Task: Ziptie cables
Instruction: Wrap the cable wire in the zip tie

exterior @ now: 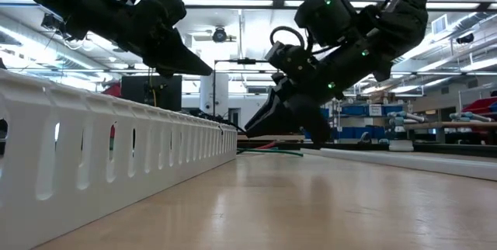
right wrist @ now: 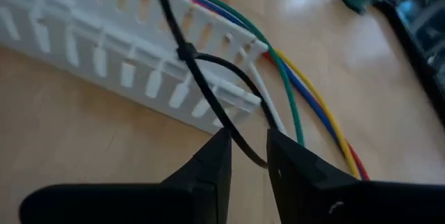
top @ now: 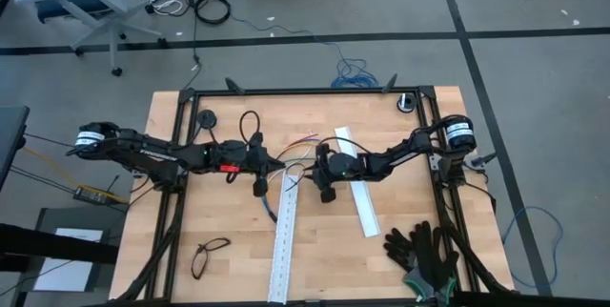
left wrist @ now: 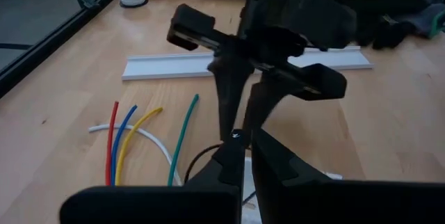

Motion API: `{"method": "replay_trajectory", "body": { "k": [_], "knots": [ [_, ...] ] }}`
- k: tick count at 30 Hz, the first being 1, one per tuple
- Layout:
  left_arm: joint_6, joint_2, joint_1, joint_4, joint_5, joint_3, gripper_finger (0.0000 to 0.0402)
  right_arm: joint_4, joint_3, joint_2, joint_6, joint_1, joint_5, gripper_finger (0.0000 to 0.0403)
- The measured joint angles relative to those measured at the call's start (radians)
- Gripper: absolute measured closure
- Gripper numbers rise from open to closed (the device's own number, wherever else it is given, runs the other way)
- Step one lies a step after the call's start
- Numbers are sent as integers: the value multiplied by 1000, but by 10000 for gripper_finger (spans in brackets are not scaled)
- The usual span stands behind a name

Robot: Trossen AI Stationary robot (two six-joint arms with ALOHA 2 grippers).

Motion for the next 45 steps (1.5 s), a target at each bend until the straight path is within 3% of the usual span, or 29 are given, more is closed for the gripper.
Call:
{"method": "replay_trajectory", "body": {
  "k": [9, 14, 19, 25, 32, 37, 41, 45],
  "knots": [
    [0, 0, 0, 3, 0, 0, 402, -19, 128, 143, 4, 15, 34, 332],
    [1, 0, 0, -12, 0, 0, 402, -41, 150, 151, 68, 21, 96, 393],
    [68, 0, 0, -74, -2, 0, 402, -86, 150, 103, 108, 21, 141, 402],
    [133, 0, 0, -204, -39, 3, 402, -276, 130, -19, 167, 22, 187, 403],
    [208, 1, -2, -605, -42, 150, 402, -309, -42, -219, 286, 13, 214, 403],
    [290, 5, -13, -709, 4, 231, 400, -304, -126, -290, 381, 21, 205, 403],
    [319, 12, -31, -701, 89, 240, 376, -302, -146, -294, 428, 36, 201, 403],
    [312, 28, -50, -732, 97, 241, 323, -301, -148, -295, 444, 55, 200, 403]
  ]
}}
